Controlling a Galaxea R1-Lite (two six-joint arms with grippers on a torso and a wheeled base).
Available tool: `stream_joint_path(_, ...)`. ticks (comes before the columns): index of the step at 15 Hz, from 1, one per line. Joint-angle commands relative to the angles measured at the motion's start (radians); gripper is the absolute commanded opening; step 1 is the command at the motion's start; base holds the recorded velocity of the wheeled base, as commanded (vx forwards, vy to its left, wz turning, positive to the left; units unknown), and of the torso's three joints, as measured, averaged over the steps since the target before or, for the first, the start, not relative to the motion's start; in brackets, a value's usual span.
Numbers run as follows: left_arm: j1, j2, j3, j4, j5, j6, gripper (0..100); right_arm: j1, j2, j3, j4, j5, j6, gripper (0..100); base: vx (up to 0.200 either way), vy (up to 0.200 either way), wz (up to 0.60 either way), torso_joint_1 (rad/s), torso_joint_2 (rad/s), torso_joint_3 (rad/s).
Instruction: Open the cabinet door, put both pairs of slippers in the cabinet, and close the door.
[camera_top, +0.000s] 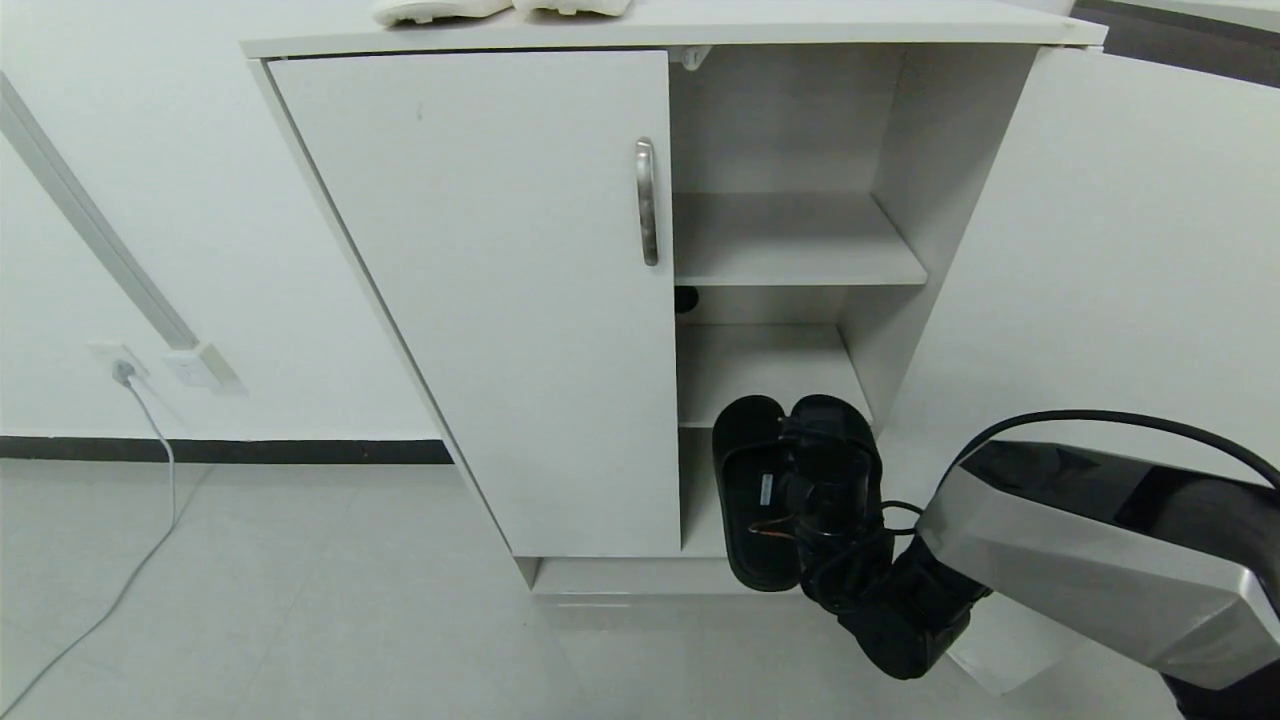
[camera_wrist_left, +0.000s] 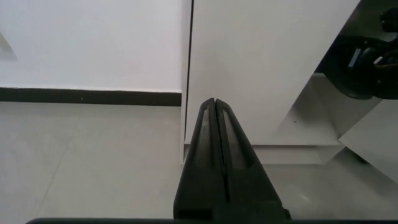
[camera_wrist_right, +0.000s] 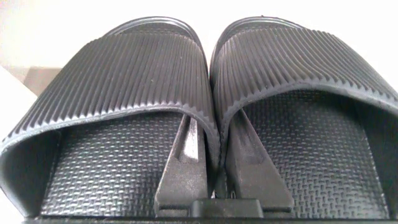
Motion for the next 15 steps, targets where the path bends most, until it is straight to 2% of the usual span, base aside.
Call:
stream_joint_path(1,0.000,0.002,0.000,0.000,0.001,0.000,0,-0.002,0.005,0.001,0.000,0.000,0.000,0,0.200,0.000,0.00,-0.002,0.00,0.007)
stream_joint_path(4,0.000,0.002,0.000,0.000,-0.001,0.000,0,-0.002,0.005,-0.001,-0.001,0.002,0.000,0,0.200,0.000,0.00,0.002,0.01,0.002)
stream_joint_path(6,0.000,0.002,0.002,-0.001,0.002,0.001,0,-0.004,0.002,-0.001,0.005,0.071,0.005,0,0.200,0.000,0.00,0.007,0.00,-0.002)
stream_joint_path(15,0.000,0.002,0.000,-0.001,0.002,-0.002,0,-0.065,0.091,-0.189,0.091,0.106,-0.038,0,0.000,0.000,0.00,0.000,0.00,0.000)
